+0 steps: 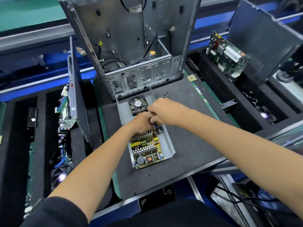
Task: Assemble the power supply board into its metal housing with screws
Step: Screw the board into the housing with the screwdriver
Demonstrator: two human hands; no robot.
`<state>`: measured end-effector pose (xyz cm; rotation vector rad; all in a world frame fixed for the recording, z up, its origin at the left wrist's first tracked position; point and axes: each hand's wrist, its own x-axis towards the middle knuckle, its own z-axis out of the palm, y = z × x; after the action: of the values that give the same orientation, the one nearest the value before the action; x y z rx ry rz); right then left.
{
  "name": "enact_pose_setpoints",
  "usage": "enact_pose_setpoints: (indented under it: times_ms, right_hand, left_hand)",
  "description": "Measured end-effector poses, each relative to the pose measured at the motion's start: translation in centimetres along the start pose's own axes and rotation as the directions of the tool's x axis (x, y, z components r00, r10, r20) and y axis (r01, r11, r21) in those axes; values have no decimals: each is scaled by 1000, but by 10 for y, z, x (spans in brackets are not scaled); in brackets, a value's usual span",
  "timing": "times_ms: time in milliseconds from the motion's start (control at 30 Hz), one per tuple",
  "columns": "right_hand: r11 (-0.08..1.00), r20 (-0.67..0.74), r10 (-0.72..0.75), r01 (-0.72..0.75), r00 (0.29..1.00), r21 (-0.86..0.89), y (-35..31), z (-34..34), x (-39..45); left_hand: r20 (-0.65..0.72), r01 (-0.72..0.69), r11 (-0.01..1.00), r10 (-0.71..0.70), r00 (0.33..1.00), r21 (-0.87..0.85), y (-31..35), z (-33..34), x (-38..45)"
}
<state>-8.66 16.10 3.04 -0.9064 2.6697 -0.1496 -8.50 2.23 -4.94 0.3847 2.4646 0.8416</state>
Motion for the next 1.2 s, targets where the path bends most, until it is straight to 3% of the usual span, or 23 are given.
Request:
enact_pose_setpoints:
  times_ms: [233,433,533,700,833,967,1067,1200]
  right_hand:
    - [995,86,-40,48,995,-85,-10,-8,-9]
    - [964,57,14,2,998,-266,-14,-17,-4]
    - [963,60,62,-44,996,-266,-12,-15,-7]
    - [983,164,19,11,986,-185,-12,-15,-14]
    - [946,72,-26,48,997,-321,-17,-15,-12]
    - [917,54,24,0,998,-399,-18,-10,-13]
    - [945,123,66,-22,990,-327,-16,-13,-16]
    - [966,186,-21,68,982,-251,-21,-10,-19]
  left_hand:
    - [-3,22,1000,-22,1000,21,3,2,-3]
    - [-49,0,995,5,999,95,10,1,-9]
    - [-54,13,993,-7,999,119,11,0,-11]
    - [-61,-5,992,13,998,124,8,0,-16]
    - [-96,-37,991,49,994,131,7,1,-18]
    - [-124,-23,982,47,991,189,6,2,-18]
    - [-120,-13,979,38,992,204,6,1,-18]
    - [-143,-3,975,36,989,224,4,4,-18]
